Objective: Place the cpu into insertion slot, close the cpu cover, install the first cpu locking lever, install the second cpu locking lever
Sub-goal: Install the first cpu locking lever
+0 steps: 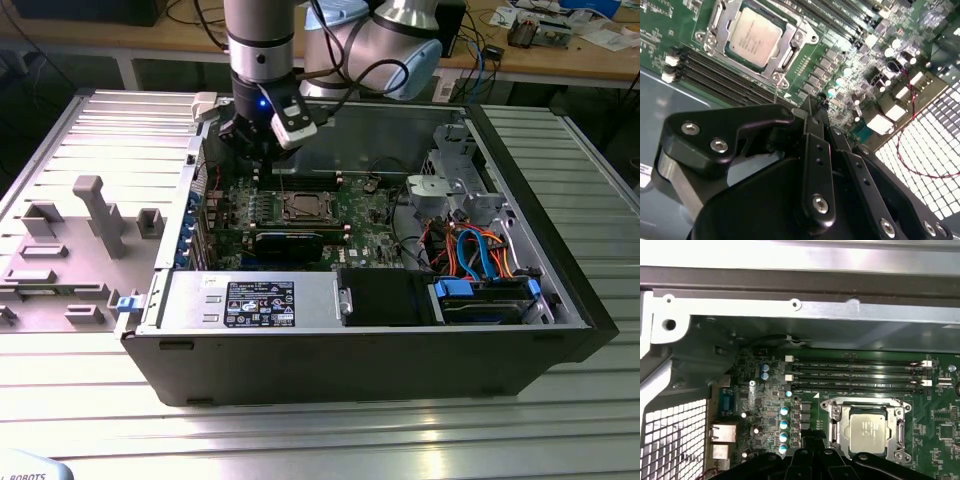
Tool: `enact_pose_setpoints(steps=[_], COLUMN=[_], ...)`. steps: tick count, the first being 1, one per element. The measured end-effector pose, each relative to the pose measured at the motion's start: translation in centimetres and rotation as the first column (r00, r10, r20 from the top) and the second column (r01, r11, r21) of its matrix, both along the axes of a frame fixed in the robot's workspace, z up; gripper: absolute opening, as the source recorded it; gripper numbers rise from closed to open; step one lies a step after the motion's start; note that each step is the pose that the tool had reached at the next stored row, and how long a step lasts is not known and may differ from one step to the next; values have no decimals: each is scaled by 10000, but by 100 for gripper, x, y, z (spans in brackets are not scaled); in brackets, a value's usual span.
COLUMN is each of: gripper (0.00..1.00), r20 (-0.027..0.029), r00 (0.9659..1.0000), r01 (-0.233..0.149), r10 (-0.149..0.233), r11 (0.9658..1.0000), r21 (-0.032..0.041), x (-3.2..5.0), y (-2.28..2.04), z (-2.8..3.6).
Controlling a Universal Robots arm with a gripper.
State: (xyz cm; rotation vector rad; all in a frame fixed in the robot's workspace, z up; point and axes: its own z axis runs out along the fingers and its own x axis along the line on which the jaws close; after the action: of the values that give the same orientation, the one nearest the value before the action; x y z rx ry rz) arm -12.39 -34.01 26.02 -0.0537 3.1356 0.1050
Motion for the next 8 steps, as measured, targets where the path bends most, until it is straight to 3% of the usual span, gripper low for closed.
enact_pose_setpoints(steps=[8], gripper=[11], r20=[-1], r00=[10000], r01=[0], r10=[0], r11=[10000], r21=[-1], x=[-39], y=[12], z=[-2])
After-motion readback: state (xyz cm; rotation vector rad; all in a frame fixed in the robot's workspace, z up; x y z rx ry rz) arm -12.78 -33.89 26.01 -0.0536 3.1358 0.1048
